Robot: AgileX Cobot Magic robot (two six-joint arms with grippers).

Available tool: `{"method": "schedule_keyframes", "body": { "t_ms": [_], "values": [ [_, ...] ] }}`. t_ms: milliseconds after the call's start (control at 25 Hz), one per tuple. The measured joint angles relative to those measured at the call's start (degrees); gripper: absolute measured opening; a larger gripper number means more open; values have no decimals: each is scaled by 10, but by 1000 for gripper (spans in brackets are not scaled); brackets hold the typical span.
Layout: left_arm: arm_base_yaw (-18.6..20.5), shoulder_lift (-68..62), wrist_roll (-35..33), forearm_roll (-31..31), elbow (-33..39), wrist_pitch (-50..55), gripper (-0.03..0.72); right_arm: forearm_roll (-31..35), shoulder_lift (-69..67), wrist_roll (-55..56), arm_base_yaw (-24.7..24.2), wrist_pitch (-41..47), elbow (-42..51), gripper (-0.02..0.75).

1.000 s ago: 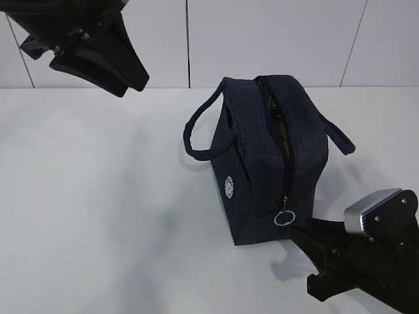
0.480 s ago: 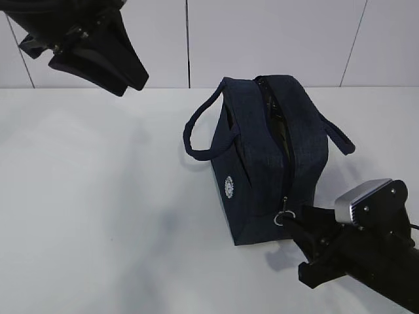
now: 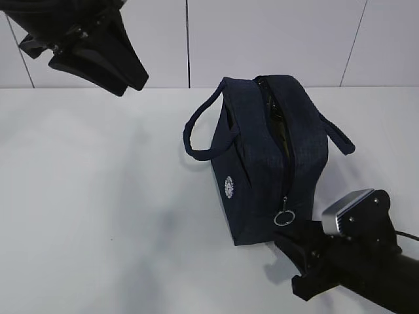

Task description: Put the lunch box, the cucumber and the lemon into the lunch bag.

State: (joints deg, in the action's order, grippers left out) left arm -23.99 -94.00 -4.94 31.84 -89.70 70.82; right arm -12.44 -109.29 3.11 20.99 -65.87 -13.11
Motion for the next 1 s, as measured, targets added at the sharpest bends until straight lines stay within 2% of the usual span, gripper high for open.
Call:
{"method": "schedule_keyframes", "body": {
  "t_ms": [1000],
  "values": [
    [0, 0, 0, -1, 0, 0, 237, 25, -1, -19, 0, 0, -23, 335]
  ]
}}
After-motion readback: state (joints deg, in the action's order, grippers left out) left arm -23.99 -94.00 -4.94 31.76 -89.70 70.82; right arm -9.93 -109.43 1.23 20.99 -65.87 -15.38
